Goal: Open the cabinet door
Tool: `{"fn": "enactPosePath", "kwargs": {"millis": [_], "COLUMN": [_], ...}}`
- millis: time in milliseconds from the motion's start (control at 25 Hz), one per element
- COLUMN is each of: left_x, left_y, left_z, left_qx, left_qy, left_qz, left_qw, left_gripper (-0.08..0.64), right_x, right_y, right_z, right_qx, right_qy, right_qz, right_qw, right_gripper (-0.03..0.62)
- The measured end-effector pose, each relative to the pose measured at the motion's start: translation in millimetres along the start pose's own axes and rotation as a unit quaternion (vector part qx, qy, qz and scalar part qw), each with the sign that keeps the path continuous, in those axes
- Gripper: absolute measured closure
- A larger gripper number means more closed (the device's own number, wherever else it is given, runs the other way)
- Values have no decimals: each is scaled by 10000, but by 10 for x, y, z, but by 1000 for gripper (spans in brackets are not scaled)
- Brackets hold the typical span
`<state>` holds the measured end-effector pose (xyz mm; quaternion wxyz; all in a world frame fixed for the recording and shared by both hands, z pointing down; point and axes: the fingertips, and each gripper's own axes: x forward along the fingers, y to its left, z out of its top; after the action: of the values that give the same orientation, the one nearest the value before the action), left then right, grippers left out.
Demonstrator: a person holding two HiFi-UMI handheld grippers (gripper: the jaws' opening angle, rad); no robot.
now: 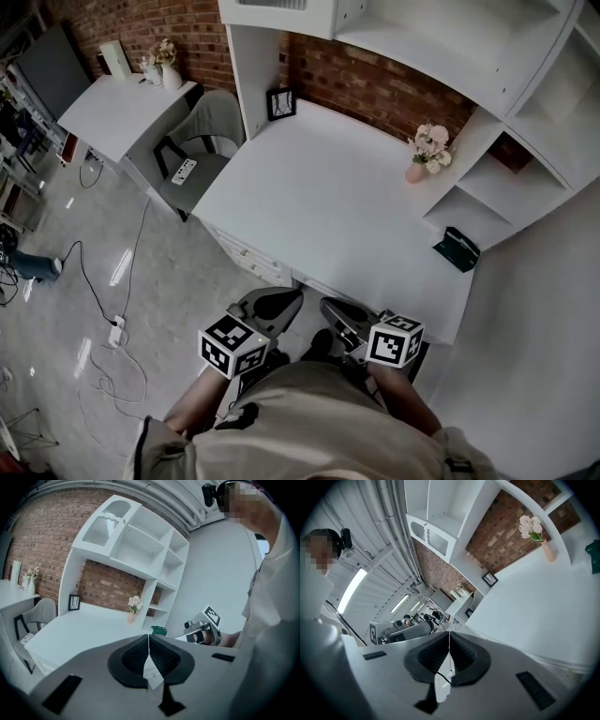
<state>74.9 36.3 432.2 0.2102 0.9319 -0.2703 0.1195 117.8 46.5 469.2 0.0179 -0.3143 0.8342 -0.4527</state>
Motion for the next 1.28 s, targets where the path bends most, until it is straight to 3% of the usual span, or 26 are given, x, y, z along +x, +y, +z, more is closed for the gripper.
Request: {"fn": "enactPosePath", "kwargs": {"millis": [520,840,1040,1280], "left_x": [580,734,693,602], "left_y": [-25,70,300,624], "left_z": [264,417,472,565], "left_qx": [91,38,-42,7], "left_qy": [192,118,9,-78], "left_qz": [311,517,593,313], "left_qw": [9993,9986,9982,9995], "left_gripper": [540,540,540,540], "right_x": [-148,-141,-11,270], "right_y": [-401,-530,-601,-589], "right_z": [507,539,590,716], "right_qx": [35,2,27,33], "right_qy": [115,518,549,399], "right_qz": [367,496,402,124], "right_qw": [9993,9974,9977,9991], "right_gripper": [565,565,565,565]}}
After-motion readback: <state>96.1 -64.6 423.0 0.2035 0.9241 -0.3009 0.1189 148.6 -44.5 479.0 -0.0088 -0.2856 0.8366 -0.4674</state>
